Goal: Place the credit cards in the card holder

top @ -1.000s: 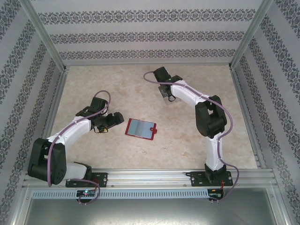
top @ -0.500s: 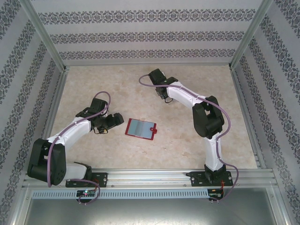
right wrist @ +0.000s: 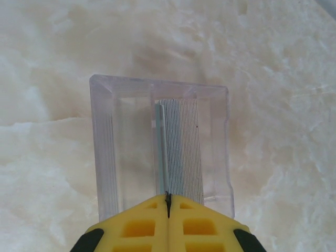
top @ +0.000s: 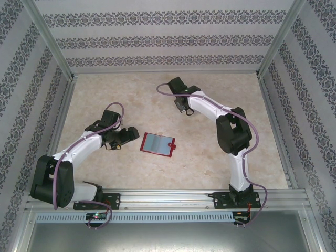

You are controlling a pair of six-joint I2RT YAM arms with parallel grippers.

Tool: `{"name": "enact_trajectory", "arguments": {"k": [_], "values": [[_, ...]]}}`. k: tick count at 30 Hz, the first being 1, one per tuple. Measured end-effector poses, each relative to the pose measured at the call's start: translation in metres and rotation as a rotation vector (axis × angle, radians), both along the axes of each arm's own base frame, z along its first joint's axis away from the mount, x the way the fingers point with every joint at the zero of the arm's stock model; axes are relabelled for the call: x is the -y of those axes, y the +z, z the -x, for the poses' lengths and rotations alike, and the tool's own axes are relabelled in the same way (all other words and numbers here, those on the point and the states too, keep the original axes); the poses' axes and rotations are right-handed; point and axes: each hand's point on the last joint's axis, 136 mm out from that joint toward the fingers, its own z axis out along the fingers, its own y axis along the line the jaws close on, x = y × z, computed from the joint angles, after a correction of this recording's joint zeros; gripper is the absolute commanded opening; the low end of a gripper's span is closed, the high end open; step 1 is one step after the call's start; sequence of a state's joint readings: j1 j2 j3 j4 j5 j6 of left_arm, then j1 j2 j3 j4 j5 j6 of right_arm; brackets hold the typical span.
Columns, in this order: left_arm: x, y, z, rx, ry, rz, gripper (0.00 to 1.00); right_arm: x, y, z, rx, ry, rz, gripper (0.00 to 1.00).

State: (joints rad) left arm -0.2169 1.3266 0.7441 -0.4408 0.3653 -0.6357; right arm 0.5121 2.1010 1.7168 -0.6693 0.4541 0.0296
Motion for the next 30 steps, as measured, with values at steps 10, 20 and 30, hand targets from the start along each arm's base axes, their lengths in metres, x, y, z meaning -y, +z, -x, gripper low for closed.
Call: {"name": "enact_trajectory", "arguments": {"k": [10, 20, 30], "values": [[0.002, 0.002, -0.002, 0.002, -0.003, 0.007, 0.89, 0.007, -0.003, -0.001, -0.01, -0.026, -0.016, 0.32], [0.002, 0.004, -0.004, 0.012, -0.003, 0.01, 0.89, 0.011, -0.011, -0.002, -0.021, -0.033, 0.011, 0.48], [0.002, 0.004, -0.004, 0.012, -0.003, 0.01, 0.89, 0.016, -0.01, -0.012, 0.006, -0.056, 0.069, 0.47]]}}
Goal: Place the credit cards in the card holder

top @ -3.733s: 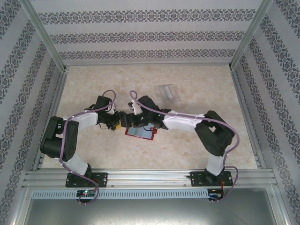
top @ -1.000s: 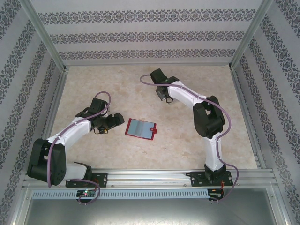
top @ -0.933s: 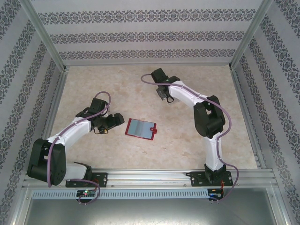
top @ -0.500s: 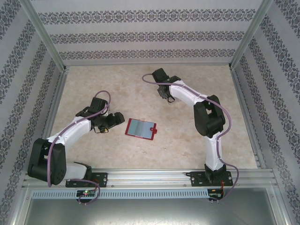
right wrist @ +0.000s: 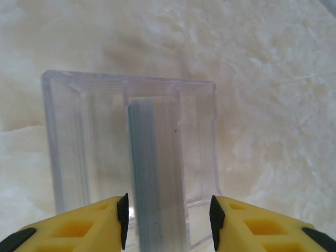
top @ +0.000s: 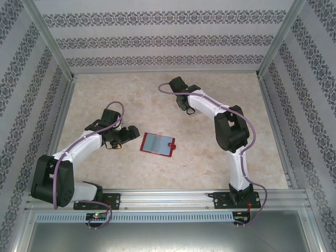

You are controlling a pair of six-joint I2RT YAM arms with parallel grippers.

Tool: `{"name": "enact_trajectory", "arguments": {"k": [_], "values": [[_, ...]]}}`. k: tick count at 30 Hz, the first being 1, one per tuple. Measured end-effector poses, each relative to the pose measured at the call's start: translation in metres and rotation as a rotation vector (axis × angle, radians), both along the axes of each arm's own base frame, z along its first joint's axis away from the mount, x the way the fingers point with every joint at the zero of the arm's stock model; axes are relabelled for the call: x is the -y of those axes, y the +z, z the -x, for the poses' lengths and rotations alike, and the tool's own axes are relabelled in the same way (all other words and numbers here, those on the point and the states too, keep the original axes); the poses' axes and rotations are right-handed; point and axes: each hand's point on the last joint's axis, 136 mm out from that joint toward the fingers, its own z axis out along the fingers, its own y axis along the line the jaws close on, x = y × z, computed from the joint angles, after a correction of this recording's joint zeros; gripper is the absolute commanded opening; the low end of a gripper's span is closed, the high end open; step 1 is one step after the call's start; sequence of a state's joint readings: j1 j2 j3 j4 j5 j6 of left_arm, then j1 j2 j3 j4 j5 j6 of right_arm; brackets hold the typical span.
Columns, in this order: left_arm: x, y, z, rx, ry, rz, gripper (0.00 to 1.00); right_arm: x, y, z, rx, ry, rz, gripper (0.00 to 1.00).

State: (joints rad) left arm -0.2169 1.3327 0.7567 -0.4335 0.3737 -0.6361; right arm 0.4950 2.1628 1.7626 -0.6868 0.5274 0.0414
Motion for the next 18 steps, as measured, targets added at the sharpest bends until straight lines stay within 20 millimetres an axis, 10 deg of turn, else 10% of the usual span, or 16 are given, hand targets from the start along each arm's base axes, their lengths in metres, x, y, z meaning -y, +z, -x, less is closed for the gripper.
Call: {"name": "enact_trajectory", "arguments": {"k": [18], "values": [[0.001, -0.002, 0.001, -0.009, -0.003, 0.004, 0.89, 0.012, 0.011, -0.002, 0.055, -0.022, 0.17, 0.34]]}}
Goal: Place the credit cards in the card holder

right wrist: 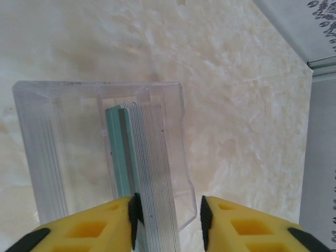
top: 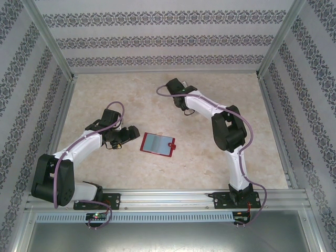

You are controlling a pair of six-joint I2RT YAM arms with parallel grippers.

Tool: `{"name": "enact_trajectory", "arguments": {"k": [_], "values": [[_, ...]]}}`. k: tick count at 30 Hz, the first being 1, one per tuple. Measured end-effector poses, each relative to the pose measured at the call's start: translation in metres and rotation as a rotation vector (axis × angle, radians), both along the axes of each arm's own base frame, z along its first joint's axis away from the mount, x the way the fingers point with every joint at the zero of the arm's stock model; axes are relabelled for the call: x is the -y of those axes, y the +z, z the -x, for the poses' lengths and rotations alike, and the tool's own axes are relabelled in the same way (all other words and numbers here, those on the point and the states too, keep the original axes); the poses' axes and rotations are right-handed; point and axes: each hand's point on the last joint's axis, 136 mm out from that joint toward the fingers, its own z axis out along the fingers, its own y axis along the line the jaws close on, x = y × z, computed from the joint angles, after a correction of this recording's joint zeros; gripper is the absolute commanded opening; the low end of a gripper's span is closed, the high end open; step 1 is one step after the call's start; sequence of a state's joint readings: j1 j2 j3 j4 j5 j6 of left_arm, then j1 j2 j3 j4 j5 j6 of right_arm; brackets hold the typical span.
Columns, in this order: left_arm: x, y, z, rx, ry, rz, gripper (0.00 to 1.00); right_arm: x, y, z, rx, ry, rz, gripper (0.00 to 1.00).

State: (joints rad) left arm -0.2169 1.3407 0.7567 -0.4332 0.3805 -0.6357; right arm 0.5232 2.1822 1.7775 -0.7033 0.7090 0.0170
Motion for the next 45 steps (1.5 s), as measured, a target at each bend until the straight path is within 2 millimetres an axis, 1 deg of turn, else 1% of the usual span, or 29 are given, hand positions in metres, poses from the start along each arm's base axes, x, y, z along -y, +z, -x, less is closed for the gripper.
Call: {"name": "enact_trajectory", "arguments": {"k": [3, 9, 12, 15, 19, 20, 23, 28, 29, 31, 34, 37, 38, 40, 41, 43, 45], "values": [[0.0, 0.0, 0.0, 0.0, 0.0, 0.0, 0.89, -0.002, 0.001, 0.001, 0.002, 0.009, 0.012, 0.22], [0.0, 0.0, 0.0, 0.0, 0.0, 0.0, 0.89, -0.003, 0.001, 0.001, 0.002, 0.01, 0.014, 0.05], [0.0, 0.0, 0.0, -0.001, 0.0, 0.0, 0.89, -0.003, 0.001, 0.002, 0.004, 0.002, 0.01, 0.0], [0.0, 0.0, 0.0, 0.001, 0.001, -0.002, 0.89, -0.003, 0.002, 0.002, 0.006, -0.003, -0.002, 0.0], [-0.001, 0.0, 0.0, 0.001, 0.001, -0.004, 0.89, -0.003, 0.007, 0.006, -0.002, -0.025, -0.109, 0.0], [-0.001, 0.0, 0.0, 0.003, 0.001, -0.003, 0.89, -0.003, 0.01, 0.008, -0.001, -0.034, -0.147, 0.0], [0.001, 0.006, 0.0, 0.018, -0.003, 0.009, 0.89, 0.003, 0.028, 0.011, 0.013, -0.068, -0.277, 0.0], [0.007, 0.021, 0.0, 0.056, -0.02, 0.048, 0.89, 0.008, 0.067, 0.022, 0.056, -0.081, -0.468, 0.0], [0.008, 0.023, 0.0, 0.06, -0.024, 0.058, 0.89, 0.007, 0.075, 0.025, 0.063, -0.076, -0.501, 0.0], [0.013, 0.028, -0.001, 0.078, -0.037, 0.083, 0.89, -0.002, 0.087, 0.036, 0.067, -0.054, -0.597, 0.0], [0.018, 0.037, -0.005, 0.11, -0.051, 0.113, 0.89, -0.018, 0.097, 0.055, 0.05, -0.031, -0.772, 0.0], [0.021, 0.044, -0.008, 0.126, -0.06, 0.13, 0.89, -0.038, 0.09, 0.081, -0.006, -0.039, -0.967, 0.0], [0.021, 0.046, -0.009, 0.132, -0.062, 0.132, 0.89, -0.043, 0.085, 0.088, -0.028, -0.05, -1.02, 0.0], [0.023, 0.045, -0.011, 0.128, -0.067, 0.138, 0.89, -0.058, 0.069, 0.106, -0.085, -0.081, -1.131, 0.0], [0.024, 0.042, -0.01, 0.116, -0.07, 0.142, 0.89, -0.064, 0.06, 0.113, -0.112, -0.1, -1.165, 0.0], [0.026, 0.031, -0.009, 0.077, -0.076, 0.142, 0.89, -0.082, 0.036, 0.136, -0.189, -0.141, -1.233, 0.0], [0.026, 0.018, -0.008, 0.034, -0.079, 0.139, 0.89, -0.101, 0.018, 0.159, -0.26, -0.167, -1.277, 0.0]]}}
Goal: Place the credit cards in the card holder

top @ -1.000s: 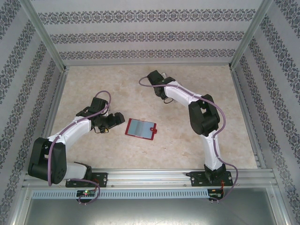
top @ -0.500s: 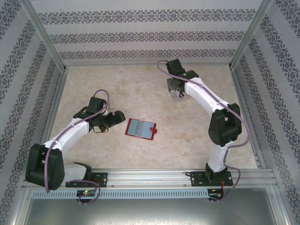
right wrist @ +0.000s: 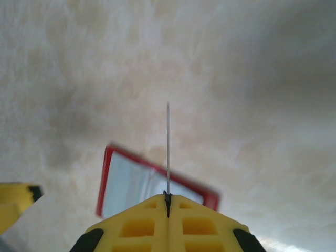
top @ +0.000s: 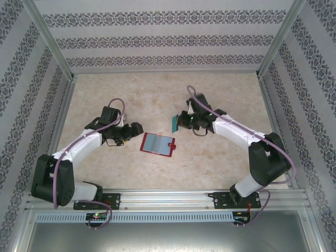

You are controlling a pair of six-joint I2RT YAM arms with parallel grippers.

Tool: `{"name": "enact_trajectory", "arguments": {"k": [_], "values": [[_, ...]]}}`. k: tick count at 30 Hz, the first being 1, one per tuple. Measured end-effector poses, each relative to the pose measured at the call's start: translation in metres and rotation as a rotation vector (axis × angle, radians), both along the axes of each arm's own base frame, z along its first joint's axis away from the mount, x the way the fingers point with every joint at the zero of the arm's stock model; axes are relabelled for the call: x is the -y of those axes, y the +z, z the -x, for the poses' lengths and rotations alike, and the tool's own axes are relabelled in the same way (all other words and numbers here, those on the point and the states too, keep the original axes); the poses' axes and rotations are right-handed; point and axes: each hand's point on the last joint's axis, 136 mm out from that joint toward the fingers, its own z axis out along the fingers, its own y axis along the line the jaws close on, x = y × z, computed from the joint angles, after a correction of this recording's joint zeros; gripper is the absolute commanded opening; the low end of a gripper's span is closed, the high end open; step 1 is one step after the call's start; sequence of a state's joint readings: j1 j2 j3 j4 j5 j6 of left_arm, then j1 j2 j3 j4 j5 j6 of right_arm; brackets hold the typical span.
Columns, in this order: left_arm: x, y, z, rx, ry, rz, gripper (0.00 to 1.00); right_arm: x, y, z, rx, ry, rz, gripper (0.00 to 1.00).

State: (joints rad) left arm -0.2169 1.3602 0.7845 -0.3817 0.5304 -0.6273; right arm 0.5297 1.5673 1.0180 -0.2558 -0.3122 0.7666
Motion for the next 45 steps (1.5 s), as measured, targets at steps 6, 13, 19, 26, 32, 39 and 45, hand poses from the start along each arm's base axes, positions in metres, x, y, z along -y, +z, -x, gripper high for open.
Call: {"name": "enact_trajectory", "arguments": {"k": [6, 13, 19, 26, 32, 39, 45], "values": [[0.01, -0.031, 0.009, -0.125, -0.038, 0.028, 0.88, -0.046, -0.016, 0.043, -0.077, 0.038, -0.1, 0.0], [0.021, -0.047, 0.014, -0.193, -0.077, 0.043, 0.87, -0.058, -0.03, 0.047, -0.093, -0.002, -0.163, 0.0], [0.028, -0.05, 0.017, -0.207, -0.094, 0.049, 0.82, -0.053, -0.058, 0.053, -0.135, -0.028, -0.15, 0.0], [0.028, -0.058, 0.018, -0.237, -0.082, 0.042, 0.68, -0.055, -0.073, 0.053, -0.154, -0.061, -0.192, 0.0], [0.029, -0.064, 0.02, -0.251, -0.081, 0.024, 0.5, -0.061, -0.079, 0.053, -0.177, -0.08, -0.241, 0.0], [0.026, -0.066, 0.02, -0.257, -0.069, 0.005, 0.45, -0.069, -0.083, 0.067, -0.194, -0.1, -0.263, 0.0], [0.025, -0.068, 0.021, -0.263, -0.066, -0.002, 0.43, -0.065, -0.089, 0.079, -0.186, -0.141, -0.239, 0.0]]}}
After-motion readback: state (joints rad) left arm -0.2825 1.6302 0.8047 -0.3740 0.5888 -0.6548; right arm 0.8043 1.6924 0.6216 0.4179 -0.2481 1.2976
